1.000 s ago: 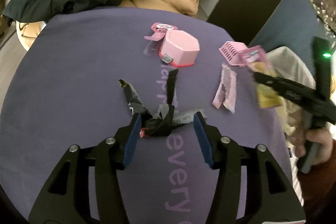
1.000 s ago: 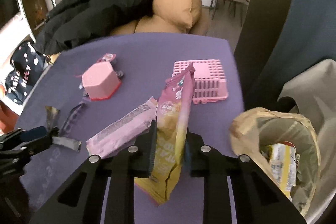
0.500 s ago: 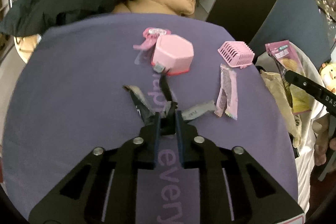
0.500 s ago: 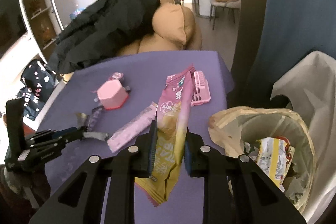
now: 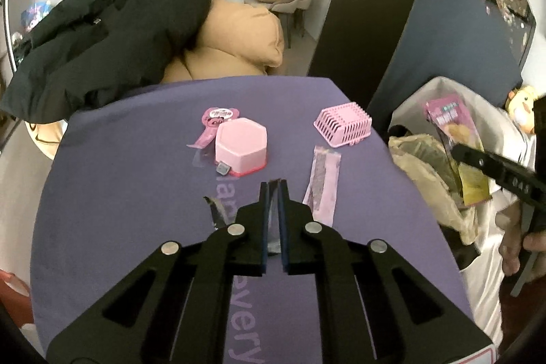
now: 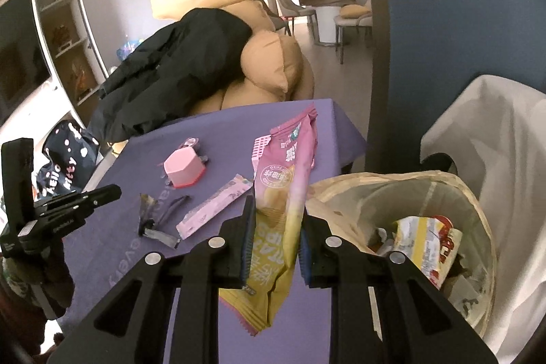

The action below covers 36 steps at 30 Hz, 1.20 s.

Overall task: Collect trash
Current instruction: 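Lift the black strip wrapper with the left gripper while the right carries the chips bag to the trash bag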

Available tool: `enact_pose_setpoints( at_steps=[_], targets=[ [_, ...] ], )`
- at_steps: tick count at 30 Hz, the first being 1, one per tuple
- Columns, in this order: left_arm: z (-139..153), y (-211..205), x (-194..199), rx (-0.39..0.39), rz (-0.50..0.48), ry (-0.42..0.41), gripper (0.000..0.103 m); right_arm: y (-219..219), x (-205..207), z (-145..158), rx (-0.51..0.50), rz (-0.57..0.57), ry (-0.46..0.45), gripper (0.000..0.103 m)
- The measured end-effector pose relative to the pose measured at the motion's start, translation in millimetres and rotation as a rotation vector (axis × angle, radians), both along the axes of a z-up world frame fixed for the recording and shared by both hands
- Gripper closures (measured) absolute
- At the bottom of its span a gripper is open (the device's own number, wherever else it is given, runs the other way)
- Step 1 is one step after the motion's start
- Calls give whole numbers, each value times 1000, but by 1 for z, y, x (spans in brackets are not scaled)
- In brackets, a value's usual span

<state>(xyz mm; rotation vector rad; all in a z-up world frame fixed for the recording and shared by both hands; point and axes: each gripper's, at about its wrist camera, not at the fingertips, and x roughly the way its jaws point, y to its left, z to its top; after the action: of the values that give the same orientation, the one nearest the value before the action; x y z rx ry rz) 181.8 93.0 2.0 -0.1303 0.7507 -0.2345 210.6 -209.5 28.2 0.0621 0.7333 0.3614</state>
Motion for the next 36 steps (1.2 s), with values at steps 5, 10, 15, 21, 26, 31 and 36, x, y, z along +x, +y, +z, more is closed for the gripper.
enact_pose_setpoints(
  at_steps=[5, 10, 15, 21, 26, 31, 36],
  targets=[
    [-17, 12, -5, -12, 28, 10, 60, -5, -14, -3, -3, 9, -7, 81],
    [-53, 14, 2, 11, 59, 105, 59, -8, -15, -17, 4, 6, 26, 81],
    [-74, 3, 11, 59, 54, 158, 59, -4, -16, -21, -12, 16, 34, 81],
    [-65, 0, 7, 58, 24, 135, 76, -1, -19, -17, -21, 23, 24, 81],
    [-28, 0, -1, 36, 20, 54, 76, 0, -23, -5, -30, 26, -6, 81],
    [26, -14, -5, 36, -14, -74, 76, -4, -34, 14, -43, 25, -66, 81],
    [66, -33, -8, 5, -57, -149, 76, -14, -45, 30, -71, 16, -117, 81]
  ],
)
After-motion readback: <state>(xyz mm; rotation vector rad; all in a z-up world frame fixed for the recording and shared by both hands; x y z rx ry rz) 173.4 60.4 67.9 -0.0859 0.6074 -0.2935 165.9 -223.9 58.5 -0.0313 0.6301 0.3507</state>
